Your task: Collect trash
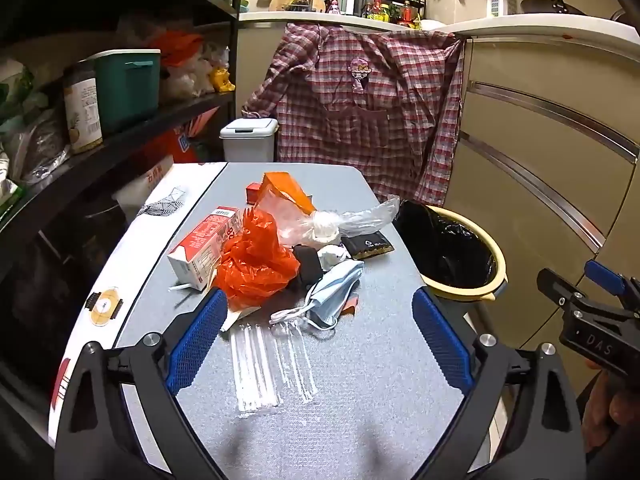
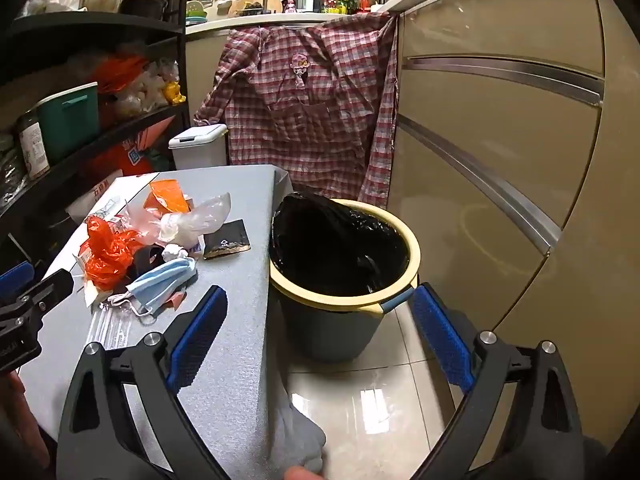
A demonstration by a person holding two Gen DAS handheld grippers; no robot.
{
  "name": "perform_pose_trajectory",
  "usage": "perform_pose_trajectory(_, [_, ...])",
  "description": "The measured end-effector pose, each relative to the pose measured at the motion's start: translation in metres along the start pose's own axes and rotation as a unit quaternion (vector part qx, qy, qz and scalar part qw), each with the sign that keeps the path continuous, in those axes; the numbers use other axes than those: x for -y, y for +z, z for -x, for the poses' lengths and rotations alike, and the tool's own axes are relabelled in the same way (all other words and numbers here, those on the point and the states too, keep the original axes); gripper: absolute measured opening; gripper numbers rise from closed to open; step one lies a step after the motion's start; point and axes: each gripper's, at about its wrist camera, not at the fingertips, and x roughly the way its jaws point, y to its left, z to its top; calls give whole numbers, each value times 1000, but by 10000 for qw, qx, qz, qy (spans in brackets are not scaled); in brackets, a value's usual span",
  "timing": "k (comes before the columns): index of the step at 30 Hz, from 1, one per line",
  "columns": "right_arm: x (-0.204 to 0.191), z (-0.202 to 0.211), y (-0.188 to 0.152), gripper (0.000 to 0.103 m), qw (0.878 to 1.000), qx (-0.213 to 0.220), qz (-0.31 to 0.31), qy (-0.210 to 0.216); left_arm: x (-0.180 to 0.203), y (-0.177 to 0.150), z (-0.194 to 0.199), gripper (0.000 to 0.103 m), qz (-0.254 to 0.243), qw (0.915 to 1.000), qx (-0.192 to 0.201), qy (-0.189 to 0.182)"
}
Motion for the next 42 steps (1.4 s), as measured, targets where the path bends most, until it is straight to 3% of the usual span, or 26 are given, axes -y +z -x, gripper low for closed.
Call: perform_pose_trajectory(42, [-4,7,-1,93,9996,245,89,-106,7,0,1,93,-74,10000,6,-23])
